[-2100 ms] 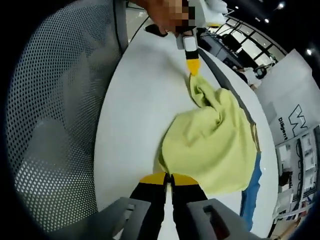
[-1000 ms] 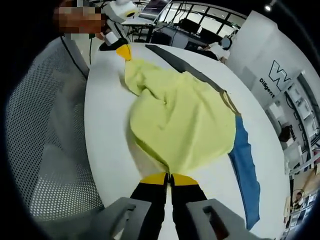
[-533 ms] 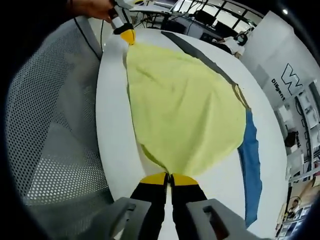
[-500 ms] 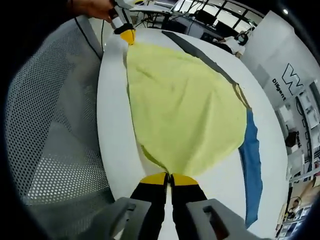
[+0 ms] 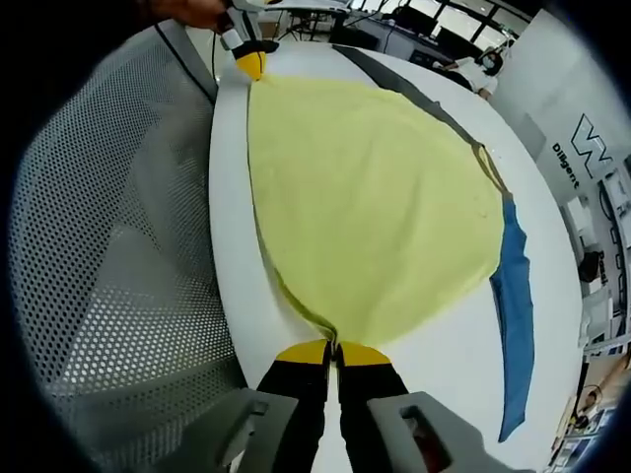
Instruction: Fold the garment on the visible template until the final outline fits inside the template.
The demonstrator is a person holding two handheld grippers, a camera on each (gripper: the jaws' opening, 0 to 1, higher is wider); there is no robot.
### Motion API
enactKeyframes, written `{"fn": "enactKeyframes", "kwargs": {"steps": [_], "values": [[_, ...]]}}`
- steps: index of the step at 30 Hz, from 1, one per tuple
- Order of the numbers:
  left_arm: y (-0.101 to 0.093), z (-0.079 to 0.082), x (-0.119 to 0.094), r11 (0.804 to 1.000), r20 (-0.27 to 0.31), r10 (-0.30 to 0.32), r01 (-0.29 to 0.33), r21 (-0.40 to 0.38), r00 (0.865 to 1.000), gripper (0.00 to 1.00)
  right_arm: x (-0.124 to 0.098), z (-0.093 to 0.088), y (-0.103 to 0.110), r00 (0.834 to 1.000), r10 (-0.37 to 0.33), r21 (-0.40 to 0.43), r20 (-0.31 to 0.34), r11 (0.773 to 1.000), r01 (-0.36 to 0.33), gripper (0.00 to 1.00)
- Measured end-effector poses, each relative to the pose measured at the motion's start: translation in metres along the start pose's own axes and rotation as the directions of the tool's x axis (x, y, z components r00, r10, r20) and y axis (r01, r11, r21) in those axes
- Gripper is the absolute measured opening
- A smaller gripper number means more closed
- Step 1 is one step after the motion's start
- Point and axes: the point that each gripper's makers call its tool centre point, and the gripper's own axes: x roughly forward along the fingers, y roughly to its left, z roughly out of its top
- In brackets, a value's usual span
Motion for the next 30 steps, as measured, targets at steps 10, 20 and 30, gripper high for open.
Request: {"fn": "enactKeyframes", "kwargs": {"steps": [10, 20, 30], "values": [[0.0, -0.011, 0.003, 1.0, -0.054, -0.004, 0.004, 0.001, 0.999, 0.0, 0.004, -0.009, 0.012, 0.998, 0.05, 0.026, -0.036, 0.998, -0.049, 0.0], [0.002, -0.018, 0.004, 1.0, -0.085, 0.002, -0.002, 0.01, 0.996, 0.0, 0.009, -0.014, 0.02, 0.994, 0.082, 0.035, -0.07, 0.996, -0.079, 0.0], [0.001, -0.019, 0.004, 1.0, -0.087, 0.006, -0.004, 0.026, 0.996, 0.0, 0.015, -0.018, 0.024, 0.99, 0.102, 0.065, -0.094, 0.993, -0.096, 0.0]]}}
